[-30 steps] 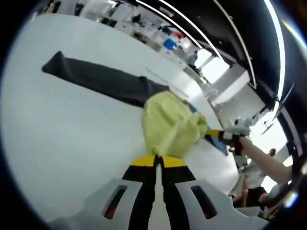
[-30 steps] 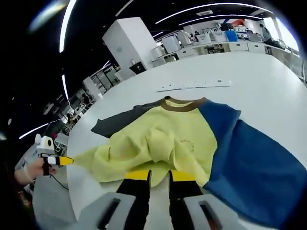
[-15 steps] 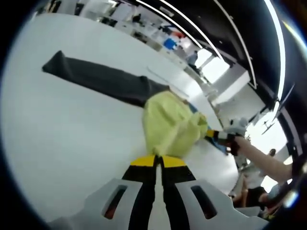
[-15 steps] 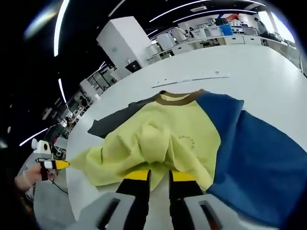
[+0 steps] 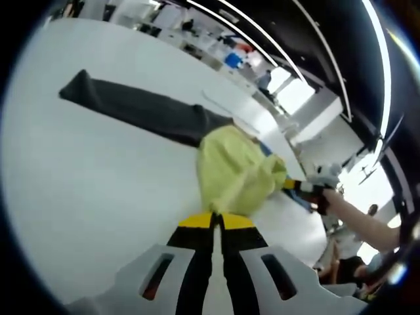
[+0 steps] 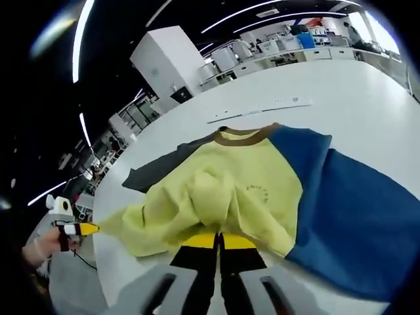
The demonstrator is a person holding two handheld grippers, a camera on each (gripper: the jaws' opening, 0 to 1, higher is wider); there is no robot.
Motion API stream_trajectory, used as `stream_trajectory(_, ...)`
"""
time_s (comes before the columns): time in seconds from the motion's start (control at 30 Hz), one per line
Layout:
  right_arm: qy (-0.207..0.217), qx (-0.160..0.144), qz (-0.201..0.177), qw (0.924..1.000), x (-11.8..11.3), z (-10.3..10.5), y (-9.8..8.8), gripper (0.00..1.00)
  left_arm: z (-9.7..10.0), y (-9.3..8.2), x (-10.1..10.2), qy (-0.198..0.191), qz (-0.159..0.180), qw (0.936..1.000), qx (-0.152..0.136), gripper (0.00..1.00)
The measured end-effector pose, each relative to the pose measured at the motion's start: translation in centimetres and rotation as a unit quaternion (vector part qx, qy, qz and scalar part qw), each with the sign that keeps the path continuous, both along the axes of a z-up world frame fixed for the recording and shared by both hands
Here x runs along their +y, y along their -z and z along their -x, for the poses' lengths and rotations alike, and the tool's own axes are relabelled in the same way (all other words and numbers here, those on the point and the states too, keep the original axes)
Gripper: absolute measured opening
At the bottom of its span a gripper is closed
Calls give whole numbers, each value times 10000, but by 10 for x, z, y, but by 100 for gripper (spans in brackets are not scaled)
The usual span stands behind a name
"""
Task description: Fold the garment on the visible template until the final outline fits inside the template.
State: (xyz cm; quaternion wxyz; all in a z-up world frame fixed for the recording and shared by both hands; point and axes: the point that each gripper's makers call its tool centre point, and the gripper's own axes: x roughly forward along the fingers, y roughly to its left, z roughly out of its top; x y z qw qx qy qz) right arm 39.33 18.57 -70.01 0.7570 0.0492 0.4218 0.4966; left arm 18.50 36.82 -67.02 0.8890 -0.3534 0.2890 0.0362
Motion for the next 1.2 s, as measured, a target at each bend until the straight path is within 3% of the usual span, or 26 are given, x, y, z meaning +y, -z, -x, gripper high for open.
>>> stream_trajectory(0.77,772,-93,-154,9969,-87,27,-27,0,9,-3,-6,309,-95,9995,45,0)
stream_trajectory(1.2,1020,-162,-207,9944,-121,58,-44,0,26,1,-27,646,-10,9978,174,0)
